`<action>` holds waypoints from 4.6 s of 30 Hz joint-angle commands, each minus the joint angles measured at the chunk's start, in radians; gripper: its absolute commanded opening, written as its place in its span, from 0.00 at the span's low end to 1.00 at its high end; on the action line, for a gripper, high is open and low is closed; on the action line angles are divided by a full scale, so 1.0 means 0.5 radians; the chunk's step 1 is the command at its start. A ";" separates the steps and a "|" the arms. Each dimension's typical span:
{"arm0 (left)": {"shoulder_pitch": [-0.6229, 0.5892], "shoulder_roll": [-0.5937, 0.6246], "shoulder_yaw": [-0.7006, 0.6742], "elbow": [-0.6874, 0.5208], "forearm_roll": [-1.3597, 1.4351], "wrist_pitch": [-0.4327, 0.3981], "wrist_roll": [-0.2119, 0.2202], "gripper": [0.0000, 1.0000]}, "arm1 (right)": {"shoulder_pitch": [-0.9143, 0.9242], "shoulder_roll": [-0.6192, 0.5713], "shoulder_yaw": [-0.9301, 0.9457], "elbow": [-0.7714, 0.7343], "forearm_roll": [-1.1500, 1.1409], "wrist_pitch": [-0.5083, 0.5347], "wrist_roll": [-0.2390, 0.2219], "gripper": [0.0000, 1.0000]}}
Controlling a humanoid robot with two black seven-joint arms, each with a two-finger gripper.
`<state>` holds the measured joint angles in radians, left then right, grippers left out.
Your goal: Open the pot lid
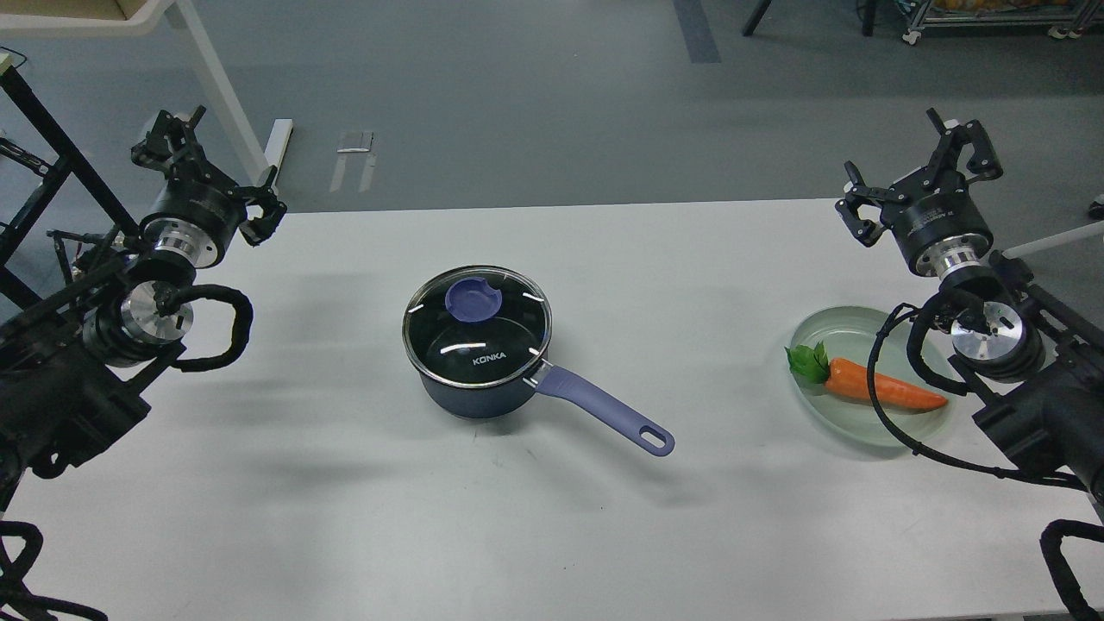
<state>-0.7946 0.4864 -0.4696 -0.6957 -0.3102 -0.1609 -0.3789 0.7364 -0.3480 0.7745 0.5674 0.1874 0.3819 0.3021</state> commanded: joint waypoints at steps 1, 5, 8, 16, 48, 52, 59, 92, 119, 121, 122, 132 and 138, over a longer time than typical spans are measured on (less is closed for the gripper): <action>0.000 0.009 0.003 -0.011 0.004 0.003 -0.009 0.99 | 0.015 0.000 -0.012 0.000 -0.007 -0.009 0.000 1.00; -0.003 0.021 0.000 -0.011 0.004 0.012 0.000 0.99 | 0.037 -0.034 -0.082 0.055 -0.025 -0.024 0.000 1.00; -0.015 0.027 0.000 -0.011 0.004 0.018 -0.006 0.99 | 0.140 -0.208 -0.309 0.187 -0.052 -0.043 0.000 1.00; -0.015 0.046 -0.018 -0.011 0.004 0.003 0.000 0.99 | 0.873 -0.482 -1.296 0.411 -0.340 -0.061 0.003 1.00; -0.080 0.187 0.003 -0.072 0.099 -0.019 0.031 0.99 | 2.135 0.294 -3.328 1.777 -2.225 -0.690 -0.144 0.75; -0.074 0.211 0.003 -0.072 0.099 -0.028 0.028 0.99 | 2.132 0.334 -3.374 1.780 -2.228 -0.690 -0.150 0.66; -0.074 0.230 0.003 -0.081 0.117 -0.028 0.031 0.99 | 2.077 0.337 -3.387 1.783 -2.188 -0.690 -0.150 0.61; -0.175 0.153 0.191 -0.925 2.141 0.143 0.025 0.99 | 2.089 0.049 -3.387 1.985 -2.188 -0.675 -0.236 0.11; -0.215 -0.074 0.602 -0.897 4.044 0.475 0.298 0.99 | 2.052 0.012 -3.387 1.988 -2.194 -0.657 -0.236 0.11; -0.212 -0.077 0.602 -0.897 4.093 0.493 0.295 0.99 | 2.052 0.012 -3.390 1.988 -2.194 -0.653 -0.236 0.11; -0.212 -0.077 0.602 -0.897 4.102 0.500 0.295 0.99 | 2.052 0.012 -3.390 1.988 -2.194 -0.650 -0.236 0.11; -0.221 -0.089 0.724 -0.888 4.106 0.567 0.288 0.99 | 2.052 0.012 -3.390 1.985 -2.194 -0.650 -0.236 0.11; -0.221 -0.117 0.804 -0.796 4.106 0.650 0.285 0.99 | 2.052 0.012 -3.390 1.985 -2.194 -0.650 -0.236 0.11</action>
<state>-0.9049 0.4380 -0.0826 -1.1184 1.7427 0.1455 -0.2356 1.7625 -0.3421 -0.9205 1.5615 -0.9098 0.0568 0.1841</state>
